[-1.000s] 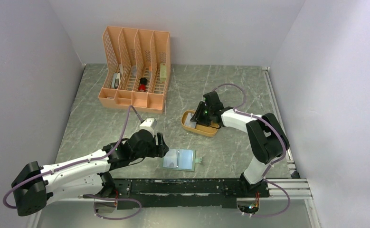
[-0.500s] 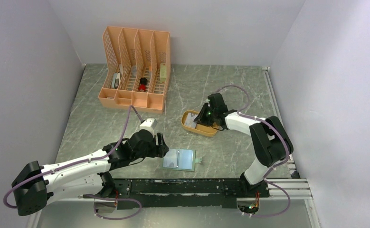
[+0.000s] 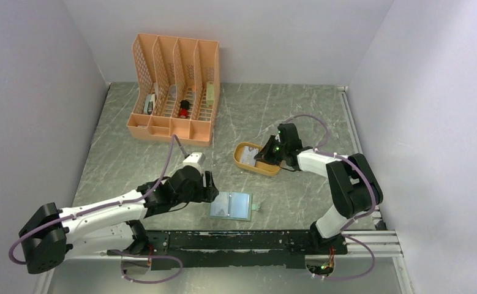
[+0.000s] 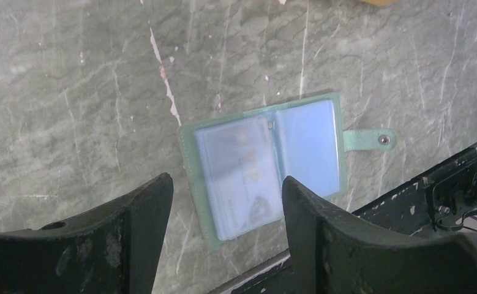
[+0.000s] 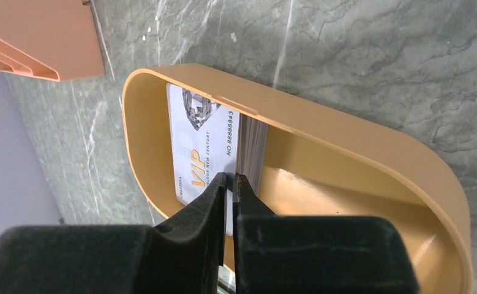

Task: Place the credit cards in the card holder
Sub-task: Pick up the credit card from the storage box.

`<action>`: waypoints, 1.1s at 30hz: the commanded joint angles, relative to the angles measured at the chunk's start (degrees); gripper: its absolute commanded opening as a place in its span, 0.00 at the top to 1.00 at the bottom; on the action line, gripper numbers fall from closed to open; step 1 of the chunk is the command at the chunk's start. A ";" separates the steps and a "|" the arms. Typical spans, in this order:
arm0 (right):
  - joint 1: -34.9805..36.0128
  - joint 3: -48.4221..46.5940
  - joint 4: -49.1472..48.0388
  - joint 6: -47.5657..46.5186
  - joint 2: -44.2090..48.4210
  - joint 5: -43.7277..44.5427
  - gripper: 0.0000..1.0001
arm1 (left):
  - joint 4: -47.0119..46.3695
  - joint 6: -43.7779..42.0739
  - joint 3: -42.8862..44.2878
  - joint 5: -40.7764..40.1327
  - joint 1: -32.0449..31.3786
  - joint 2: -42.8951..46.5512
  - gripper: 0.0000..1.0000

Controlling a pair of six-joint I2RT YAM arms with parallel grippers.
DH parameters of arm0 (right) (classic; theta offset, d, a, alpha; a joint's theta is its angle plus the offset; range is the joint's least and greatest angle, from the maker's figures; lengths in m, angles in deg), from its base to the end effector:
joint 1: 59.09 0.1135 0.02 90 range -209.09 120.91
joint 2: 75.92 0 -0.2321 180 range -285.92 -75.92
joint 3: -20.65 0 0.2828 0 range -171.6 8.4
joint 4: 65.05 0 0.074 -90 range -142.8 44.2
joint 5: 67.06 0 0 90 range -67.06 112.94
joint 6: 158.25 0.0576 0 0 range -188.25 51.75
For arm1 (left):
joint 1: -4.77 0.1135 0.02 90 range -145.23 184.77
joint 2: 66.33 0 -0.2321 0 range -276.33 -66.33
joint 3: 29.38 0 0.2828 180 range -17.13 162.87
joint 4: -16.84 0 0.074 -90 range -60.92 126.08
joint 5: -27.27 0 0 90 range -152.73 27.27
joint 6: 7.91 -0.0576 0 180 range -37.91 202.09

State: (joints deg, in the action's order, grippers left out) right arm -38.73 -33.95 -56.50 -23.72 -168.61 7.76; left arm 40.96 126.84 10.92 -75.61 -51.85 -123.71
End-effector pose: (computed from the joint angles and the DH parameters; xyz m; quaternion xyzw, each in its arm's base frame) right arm 0.3158 0.1333 0.0767 0.1451 0.9109 0.3000 0.2432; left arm 0.1555 -0.2127 0.1402 0.0475 0.9049 -0.2529 0.3391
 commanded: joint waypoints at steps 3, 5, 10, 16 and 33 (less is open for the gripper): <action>-2.09 3.41 0.01 -1.37 0.69 -3.35 0.89 | -3.08 -2.87 5.79 -0.60 1.52 -3.59 0.29; -2.26 3.82 -1.27 -0.91 0.99 -4.78 0.77 | -3.96 -3.83 7.87 0.18 2.68 -5.62 0.29; -2.28 2.98 -0.94 -1.14 0.17 -6.03 0.60 | -6.78 -5.67 11.65 3.43 5.81 -11.04 0.29; -2.30 2.51 -1.32 -1.29 -2.18 -7.60 0.66 | -9.06 -6.09 14.83 6.72 7.27 -17.09 0.30; -5.58 5.84 -5.44 1.01 2.09 -10.92 0.95 | -9.86 -6.27 14.07 7.75 8.17 -18.34 0.30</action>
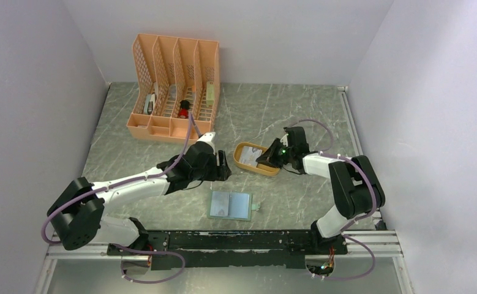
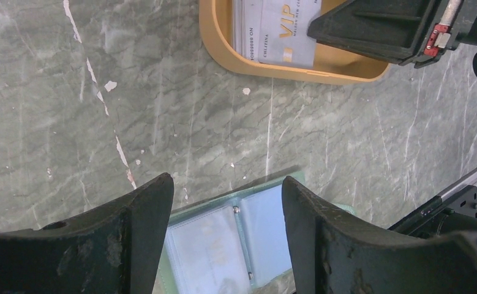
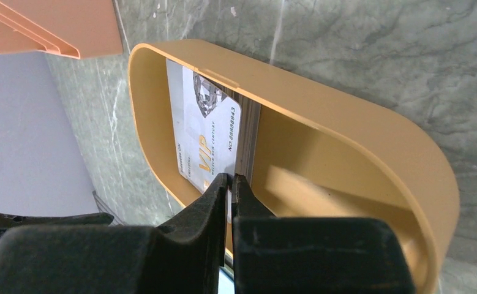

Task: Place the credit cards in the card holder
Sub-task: Pick up the credit card from the storage box.

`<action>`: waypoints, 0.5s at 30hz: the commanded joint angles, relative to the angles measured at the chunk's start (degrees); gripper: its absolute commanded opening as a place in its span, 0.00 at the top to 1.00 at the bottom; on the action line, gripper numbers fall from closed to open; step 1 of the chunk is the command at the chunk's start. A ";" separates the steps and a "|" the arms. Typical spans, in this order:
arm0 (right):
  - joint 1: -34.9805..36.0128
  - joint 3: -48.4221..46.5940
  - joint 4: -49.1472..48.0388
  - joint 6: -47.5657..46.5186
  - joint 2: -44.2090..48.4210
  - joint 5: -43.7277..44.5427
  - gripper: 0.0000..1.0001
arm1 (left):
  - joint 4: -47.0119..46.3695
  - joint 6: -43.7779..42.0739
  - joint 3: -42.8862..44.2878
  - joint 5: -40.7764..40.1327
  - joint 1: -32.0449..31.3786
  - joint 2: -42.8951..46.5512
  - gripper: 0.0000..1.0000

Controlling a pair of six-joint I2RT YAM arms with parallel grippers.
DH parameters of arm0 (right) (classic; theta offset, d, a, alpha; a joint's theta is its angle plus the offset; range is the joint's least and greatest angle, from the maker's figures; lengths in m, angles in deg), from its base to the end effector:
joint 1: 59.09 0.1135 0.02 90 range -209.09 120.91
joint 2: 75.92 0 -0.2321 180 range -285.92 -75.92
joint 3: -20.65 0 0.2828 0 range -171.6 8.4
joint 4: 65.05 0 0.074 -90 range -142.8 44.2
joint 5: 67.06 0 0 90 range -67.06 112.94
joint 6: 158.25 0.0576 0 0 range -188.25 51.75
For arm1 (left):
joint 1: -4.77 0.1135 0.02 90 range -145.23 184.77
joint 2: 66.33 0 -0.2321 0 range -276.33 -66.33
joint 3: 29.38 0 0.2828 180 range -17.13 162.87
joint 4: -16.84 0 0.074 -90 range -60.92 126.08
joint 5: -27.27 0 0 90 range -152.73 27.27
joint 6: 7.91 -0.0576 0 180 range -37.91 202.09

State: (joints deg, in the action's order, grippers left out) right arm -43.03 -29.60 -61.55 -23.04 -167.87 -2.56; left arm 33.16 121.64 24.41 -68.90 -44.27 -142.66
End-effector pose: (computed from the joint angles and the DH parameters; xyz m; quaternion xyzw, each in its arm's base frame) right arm 0.3082 0.1145 0.0679 0.1455 0.8939 0.3650 0.2158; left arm 0.2201 -0.2441 0.1483 0.0514 0.8996 -0.2662 0.3424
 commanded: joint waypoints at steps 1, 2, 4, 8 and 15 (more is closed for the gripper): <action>-1.54 1.64 -0.57 0.46 1.48 -1.08 0.95 | -2.06 -1.01 0.52 1.01 0.66 0.66 0.30; -1.81 1.74 -0.83 0.63 1.58 -1.46 0.96 | -2.10 -1.04 0.48 1.13 0.69 0.74 0.30; -2.34 1.93 -1.27 1.11 2.04 -2.08 0.96 | -2.14 -1.01 0.31 1.03 0.78 0.83 0.30; -2.96 2.17 -1.68 1.77 2.91 -3.33 0.99 | -2.05 -1.03 0.13 1.08 0.87 1.01 0.30; -3.05 2.12 -1.73 3.35 3.70 -4.92 1.00 | -2.14 -1.00 -0.22 1.27 1.18 1.49 0.30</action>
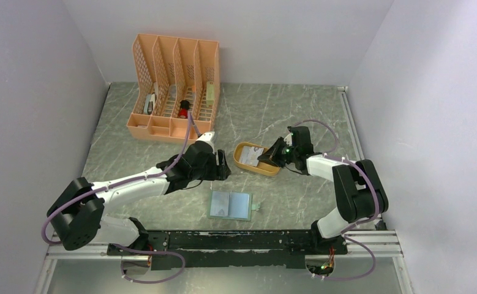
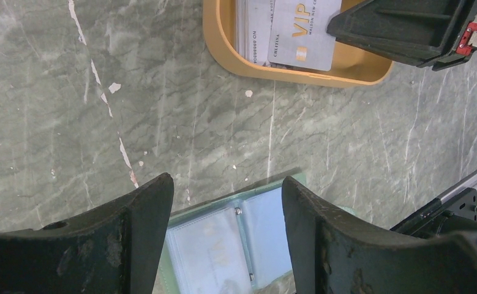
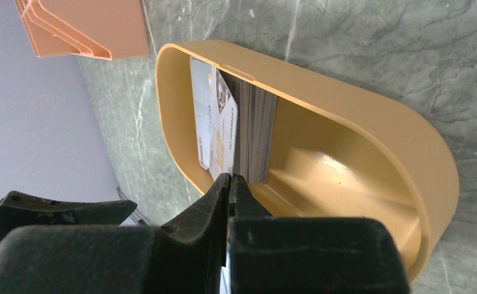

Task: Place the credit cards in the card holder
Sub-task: Pick up the credit card from the storage box.

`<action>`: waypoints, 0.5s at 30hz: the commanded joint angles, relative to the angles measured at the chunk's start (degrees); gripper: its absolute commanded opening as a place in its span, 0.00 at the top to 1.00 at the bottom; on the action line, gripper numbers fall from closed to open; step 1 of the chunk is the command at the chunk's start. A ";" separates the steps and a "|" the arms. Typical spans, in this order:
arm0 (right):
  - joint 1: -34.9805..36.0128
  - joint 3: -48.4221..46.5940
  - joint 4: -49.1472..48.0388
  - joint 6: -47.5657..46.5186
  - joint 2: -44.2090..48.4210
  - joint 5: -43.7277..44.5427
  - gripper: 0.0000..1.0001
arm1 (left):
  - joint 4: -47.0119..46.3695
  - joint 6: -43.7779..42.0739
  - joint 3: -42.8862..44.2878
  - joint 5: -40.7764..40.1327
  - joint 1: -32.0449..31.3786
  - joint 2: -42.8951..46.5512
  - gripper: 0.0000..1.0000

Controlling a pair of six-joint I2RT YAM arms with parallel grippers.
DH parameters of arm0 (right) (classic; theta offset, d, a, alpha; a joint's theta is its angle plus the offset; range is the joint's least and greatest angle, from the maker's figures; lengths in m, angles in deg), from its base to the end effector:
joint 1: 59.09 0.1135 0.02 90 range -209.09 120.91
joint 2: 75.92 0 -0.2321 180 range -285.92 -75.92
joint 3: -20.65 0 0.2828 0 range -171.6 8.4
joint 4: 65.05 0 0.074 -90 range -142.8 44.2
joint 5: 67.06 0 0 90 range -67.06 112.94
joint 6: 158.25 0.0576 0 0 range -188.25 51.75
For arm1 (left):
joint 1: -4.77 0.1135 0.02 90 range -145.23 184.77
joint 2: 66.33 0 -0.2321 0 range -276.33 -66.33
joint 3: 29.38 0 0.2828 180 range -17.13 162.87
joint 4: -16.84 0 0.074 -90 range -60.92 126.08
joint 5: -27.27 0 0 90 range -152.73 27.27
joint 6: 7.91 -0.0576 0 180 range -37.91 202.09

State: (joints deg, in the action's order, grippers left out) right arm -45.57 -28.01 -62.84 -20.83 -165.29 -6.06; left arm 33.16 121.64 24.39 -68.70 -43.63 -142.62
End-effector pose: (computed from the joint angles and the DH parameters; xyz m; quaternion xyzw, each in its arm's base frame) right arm 0.3074 0.1026 0.0764 0.1631 0.8782 0.3939 0.2169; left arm 0.2226 -0.2417 0.1483 0.0471 0.8998 -0.2656 0.3429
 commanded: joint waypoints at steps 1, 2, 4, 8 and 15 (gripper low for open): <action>-0.59 0.51 -0.50 1.60 1.23 -1.76 1.00 | -2.02 -1.04 -0.21 1.06 0.58 1.56 0.30; -0.53 0.40 -0.50 2.15 1.54 -2.09 1.00 | -1.90 -0.99 -0.21 1.07 0.66 1.70 0.30; -0.52 0.34 -0.39 3.66 2.24 -2.56 1.00 | -1.76 -1.05 -0.27 0.98 0.67 2.14 0.30; -0.58 -0.57 1.77 5.57 3.88 -2.44 1.00 | -1.46 -1.18 -0.36 0.73 0.77 2.68 0.30; -0.53 -2.16 4.85 7.39 4.82 -2.01 1.00 | -1.44 -0.97 -0.64 0.78 0.88 3.14 0.30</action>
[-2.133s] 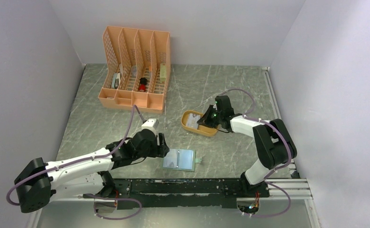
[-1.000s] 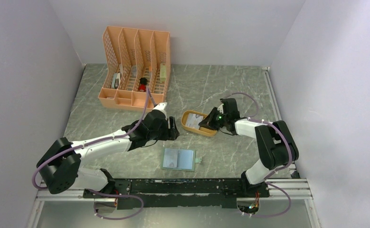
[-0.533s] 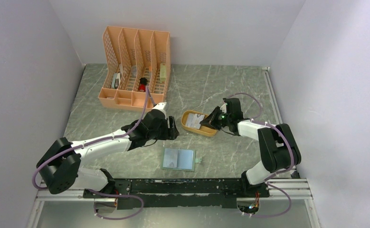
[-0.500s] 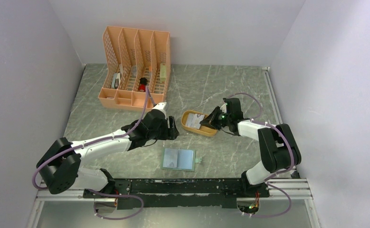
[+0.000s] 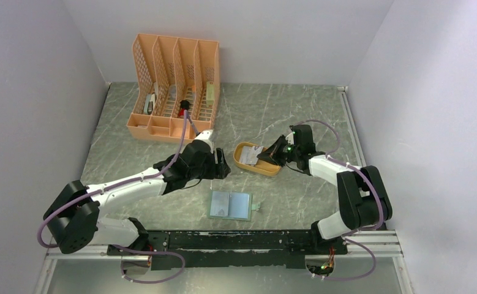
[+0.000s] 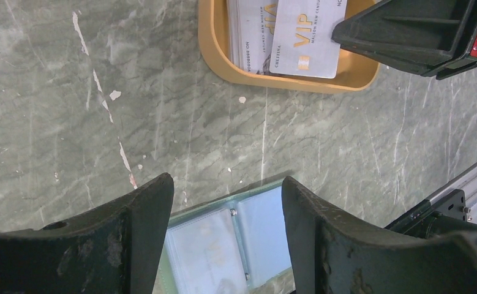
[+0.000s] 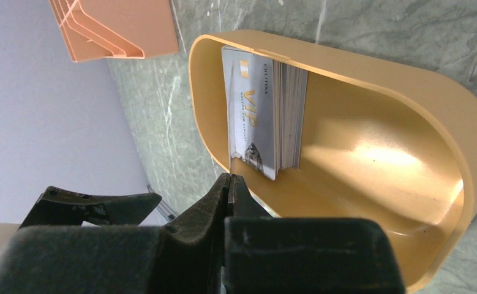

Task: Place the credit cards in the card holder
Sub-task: Pick up the credit card from the storage box.

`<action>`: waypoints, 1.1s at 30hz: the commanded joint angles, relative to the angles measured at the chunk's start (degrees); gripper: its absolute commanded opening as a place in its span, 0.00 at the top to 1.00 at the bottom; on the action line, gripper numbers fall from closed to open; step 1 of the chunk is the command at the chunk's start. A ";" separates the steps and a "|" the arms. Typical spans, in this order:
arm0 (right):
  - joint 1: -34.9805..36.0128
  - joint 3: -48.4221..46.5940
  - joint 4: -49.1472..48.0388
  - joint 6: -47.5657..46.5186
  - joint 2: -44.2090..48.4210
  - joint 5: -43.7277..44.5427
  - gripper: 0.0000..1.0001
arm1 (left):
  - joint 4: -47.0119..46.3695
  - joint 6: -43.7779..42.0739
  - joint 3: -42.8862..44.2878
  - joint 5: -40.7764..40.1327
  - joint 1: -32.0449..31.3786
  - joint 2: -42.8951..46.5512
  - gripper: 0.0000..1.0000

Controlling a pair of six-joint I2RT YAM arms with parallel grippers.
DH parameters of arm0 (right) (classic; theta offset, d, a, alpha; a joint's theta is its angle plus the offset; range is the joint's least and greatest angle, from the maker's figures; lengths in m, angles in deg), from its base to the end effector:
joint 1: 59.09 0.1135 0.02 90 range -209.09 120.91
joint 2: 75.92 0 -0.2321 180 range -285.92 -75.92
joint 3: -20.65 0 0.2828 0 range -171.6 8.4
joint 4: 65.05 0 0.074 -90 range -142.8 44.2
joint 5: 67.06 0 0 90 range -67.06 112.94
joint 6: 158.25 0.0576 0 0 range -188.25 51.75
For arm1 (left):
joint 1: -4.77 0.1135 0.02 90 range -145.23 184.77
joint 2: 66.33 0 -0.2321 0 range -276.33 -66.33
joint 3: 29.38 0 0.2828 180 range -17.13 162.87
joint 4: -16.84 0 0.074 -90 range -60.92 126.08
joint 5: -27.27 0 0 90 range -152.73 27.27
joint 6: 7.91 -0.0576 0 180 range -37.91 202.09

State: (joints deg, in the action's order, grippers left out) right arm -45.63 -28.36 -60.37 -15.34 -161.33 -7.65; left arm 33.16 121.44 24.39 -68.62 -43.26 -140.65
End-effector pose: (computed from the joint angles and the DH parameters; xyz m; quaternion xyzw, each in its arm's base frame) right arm 0.3065 0.1035 0.0958 0.1935 0.8634 0.4196 0.2028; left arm 0.2231 -0.2393 0.1589 0.0447 0.8924 -0.2753 0.3547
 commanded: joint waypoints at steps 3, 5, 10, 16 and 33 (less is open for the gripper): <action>-0.50 -2.09 2.82 2.35 0.85 -0.50 1.00 | -1.39 -0.69 -0.78 0.67 0.48 1.45 0.30; -0.46 -2.10 2.52 3.10 0.94 -0.95 1.00 | -1.25 -0.71 -0.82 0.52 0.55 1.68 0.30; -0.51 -2.10 1.29 6.74 1.65 -3.40 1.00 | -0.71 -0.83 -0.76 0.16 0.58 2.19 0.30; -0.53 -3.17 2.87 11.15 3.71 -5.78 1.00 | 0.62 -0.75 0.00 -0.76 0.91 3.70 0.30; 3.34 -11.69 22.03 1.17 13.89 -4.88 1.00 | 8.56 0.35 -2.71 -2.18 1.10 16.90 0.31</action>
State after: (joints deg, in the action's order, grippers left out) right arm -45.31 -32.27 -51.56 -0.70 -151.78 -15.87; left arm 38.76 121.50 23.82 -71.41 -42.56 -127.80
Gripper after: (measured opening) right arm 0.008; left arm 0.694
